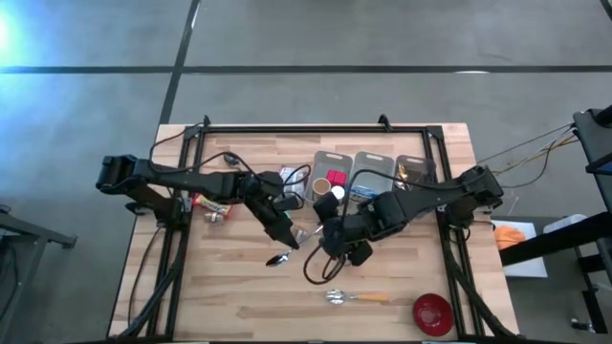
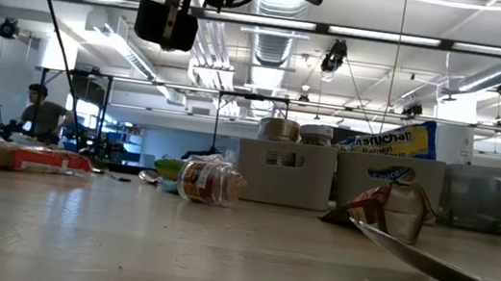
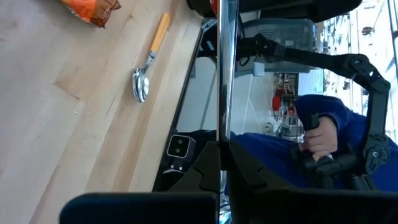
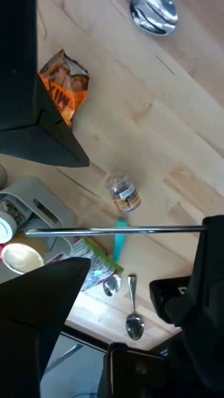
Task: Pick & Place Food Item
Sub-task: Put the silver spoon into the black bin
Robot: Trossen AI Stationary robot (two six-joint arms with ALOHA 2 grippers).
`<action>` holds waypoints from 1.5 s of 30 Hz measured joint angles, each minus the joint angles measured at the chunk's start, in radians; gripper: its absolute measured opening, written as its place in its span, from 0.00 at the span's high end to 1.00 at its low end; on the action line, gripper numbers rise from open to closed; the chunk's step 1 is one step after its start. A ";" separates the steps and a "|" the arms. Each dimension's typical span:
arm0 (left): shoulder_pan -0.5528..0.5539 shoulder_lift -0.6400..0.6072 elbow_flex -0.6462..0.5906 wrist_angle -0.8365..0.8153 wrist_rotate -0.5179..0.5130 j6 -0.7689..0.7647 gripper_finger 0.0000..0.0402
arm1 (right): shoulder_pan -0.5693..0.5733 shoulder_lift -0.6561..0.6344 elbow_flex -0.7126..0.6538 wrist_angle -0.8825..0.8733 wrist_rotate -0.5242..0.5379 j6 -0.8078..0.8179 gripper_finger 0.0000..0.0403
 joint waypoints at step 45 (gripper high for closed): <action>0.057 -0.010 0.002 0.370 0.015 -0.075 0.75 | -0.055 -0.002 -0.001 -0.028 -0.191 0.377 0.98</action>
